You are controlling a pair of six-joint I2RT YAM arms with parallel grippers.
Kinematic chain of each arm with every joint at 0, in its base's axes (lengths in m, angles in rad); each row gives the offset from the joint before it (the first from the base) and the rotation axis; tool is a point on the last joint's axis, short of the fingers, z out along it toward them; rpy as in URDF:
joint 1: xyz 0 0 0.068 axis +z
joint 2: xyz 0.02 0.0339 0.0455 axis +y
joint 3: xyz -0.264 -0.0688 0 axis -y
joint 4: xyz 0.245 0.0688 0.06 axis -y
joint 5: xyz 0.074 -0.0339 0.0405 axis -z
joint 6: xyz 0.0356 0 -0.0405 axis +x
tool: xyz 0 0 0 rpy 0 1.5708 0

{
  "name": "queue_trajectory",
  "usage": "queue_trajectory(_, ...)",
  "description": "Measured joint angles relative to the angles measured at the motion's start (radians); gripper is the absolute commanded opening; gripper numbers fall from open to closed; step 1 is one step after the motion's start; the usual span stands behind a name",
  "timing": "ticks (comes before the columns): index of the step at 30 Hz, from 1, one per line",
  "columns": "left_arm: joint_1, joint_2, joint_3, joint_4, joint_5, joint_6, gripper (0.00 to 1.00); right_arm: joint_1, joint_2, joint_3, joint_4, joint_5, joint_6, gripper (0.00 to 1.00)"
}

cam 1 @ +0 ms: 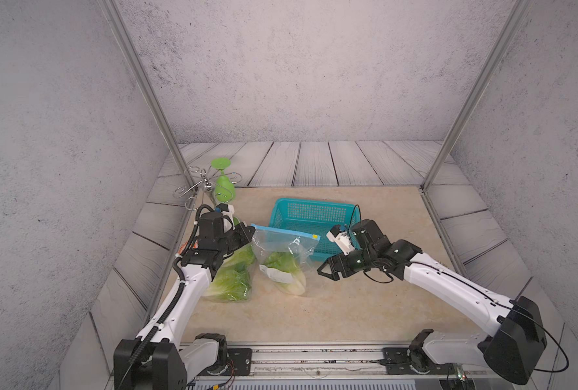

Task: Put the chinese cabbages into a zipper bag and zip it
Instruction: Adjust the zipper food storage bag at the center of the board.

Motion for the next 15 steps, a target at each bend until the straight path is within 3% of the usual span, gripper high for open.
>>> queue_trajectory(7, 0.019, -0.019, 0.003, -0.076, -0.017, 0.009, 0.0, 0.191, 0.15, 0.076, 0.095, 0.117, -0.076, 0.93)
queue_trajectory(15, 0.026, -0.05, 0.001, -0.099, -0.02, 0.009, 0.0, 0.299, 0.249, 0.156, 0.083, 0.183, -0.125, 0.92)
